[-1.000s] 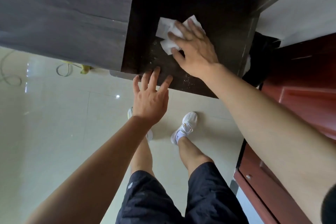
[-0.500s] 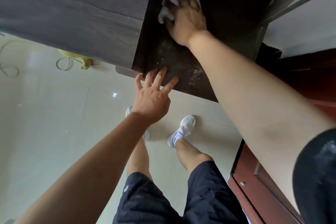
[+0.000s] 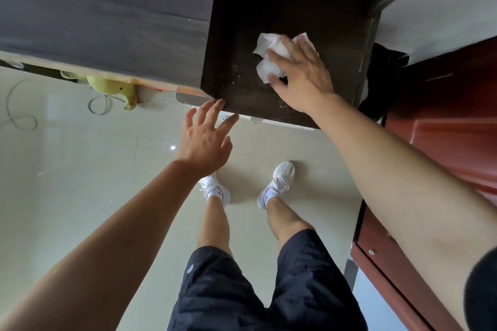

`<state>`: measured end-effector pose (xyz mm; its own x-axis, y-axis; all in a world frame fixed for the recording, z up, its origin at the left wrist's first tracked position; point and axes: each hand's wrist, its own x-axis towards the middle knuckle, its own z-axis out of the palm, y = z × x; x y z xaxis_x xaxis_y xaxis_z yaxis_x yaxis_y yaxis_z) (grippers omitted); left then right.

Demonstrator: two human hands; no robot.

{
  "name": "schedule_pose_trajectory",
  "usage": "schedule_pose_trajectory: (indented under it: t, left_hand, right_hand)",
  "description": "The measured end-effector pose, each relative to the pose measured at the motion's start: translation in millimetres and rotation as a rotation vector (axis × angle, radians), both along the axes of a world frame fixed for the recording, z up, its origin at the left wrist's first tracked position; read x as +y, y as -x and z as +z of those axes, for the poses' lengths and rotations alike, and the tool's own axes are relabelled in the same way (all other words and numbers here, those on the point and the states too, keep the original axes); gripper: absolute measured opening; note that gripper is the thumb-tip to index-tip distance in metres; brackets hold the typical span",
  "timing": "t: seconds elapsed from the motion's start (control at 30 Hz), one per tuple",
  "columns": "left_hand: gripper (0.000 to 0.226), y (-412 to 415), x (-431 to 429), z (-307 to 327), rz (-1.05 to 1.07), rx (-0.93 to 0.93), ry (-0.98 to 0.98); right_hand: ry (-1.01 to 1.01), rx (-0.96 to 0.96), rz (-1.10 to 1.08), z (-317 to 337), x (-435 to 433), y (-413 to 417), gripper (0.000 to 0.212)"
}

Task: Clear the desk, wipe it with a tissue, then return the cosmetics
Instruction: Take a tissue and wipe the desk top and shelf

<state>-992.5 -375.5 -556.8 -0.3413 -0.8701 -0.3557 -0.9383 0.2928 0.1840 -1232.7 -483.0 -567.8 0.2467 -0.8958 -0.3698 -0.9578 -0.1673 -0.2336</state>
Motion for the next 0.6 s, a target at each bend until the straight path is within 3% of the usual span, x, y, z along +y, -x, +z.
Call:
schedule_pose_trajectory:
  t: [0.1,0.23,0.4,0.6]
  left_hand:
    - [0.052,-17,8,3,0.036,-0.049,-0.032]
    - [0.055,-24,12,4,0.054,-0.044,-0.050]
    - [0.054,-12,15,3,0.167,0.006,-0.039]
    - [0.064,0,20,-3,0.248,0.017,-0.052]
  right_hand:
    - [0.016,-0.028,-0.054,0,-15,-43,0.055]
    - [0.013,-0.042,0.070,0,0,-87,0.054]
    - [0.073,-0.142,0.155,6,65,-41,0.038]
    - [0.020,-0.101,0.141,7,64,-13,0.040]
